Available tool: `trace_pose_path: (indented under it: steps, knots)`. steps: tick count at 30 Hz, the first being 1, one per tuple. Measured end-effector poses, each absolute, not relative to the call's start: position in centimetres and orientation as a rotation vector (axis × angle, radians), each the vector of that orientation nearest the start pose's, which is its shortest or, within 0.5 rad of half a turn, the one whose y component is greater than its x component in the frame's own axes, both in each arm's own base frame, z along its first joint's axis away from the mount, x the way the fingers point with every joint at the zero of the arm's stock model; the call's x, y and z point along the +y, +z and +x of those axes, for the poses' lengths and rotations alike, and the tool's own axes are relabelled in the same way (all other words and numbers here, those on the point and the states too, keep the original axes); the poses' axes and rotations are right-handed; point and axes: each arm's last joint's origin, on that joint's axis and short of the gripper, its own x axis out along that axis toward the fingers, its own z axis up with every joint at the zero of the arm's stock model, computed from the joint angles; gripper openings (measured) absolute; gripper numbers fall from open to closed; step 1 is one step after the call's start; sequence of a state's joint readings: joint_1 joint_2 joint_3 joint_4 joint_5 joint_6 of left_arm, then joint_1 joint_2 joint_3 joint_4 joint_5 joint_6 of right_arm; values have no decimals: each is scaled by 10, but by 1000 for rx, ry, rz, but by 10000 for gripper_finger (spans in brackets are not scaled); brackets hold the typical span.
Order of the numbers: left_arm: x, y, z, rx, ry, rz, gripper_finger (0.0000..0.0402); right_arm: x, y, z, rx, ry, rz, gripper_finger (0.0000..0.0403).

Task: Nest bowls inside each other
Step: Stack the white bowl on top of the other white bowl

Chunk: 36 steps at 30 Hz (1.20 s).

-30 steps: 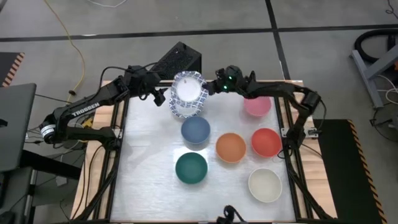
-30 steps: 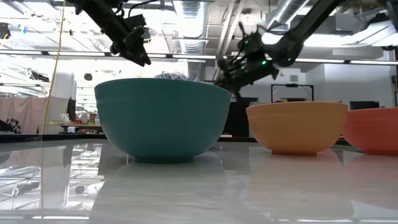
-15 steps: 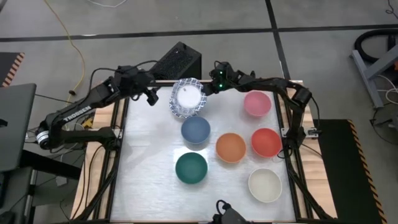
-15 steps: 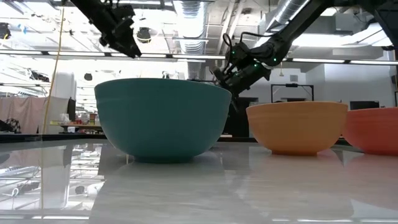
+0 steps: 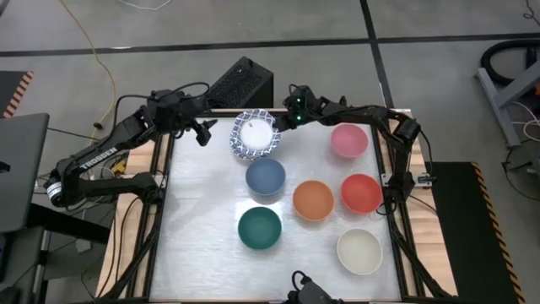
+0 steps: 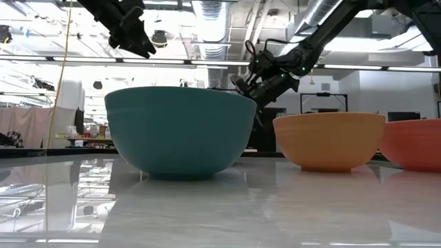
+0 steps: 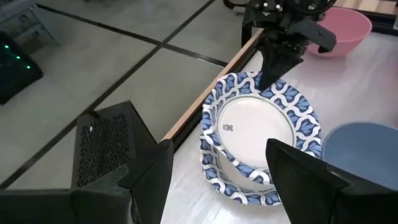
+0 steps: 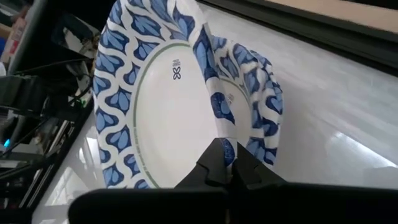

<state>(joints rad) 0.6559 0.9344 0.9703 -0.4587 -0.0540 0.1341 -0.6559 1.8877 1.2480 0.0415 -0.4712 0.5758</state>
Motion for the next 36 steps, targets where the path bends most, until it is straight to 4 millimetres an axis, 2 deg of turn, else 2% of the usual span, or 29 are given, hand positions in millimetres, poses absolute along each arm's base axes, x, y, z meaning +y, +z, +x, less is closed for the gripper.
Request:
trace_pose_path:
  steps: [24, 27, 33, 36]
  knots:
    - [119, 345, 153, 449, 654, -20, 246, -244, 207, 335, 404, -344, 896, 14]
    - [119, 345, 153, 447, 651, -20, 246, -248, 217, 336, 405, -308, 915, 13]
    - [119, 345, 153, 439, 656, -37, 246, -252, 250, 343, 476, -309, 876, 10]
    - [119, 345, 153, 436, 651, -45, 246, -257, 250, 350, 537, -315, 892, 9]
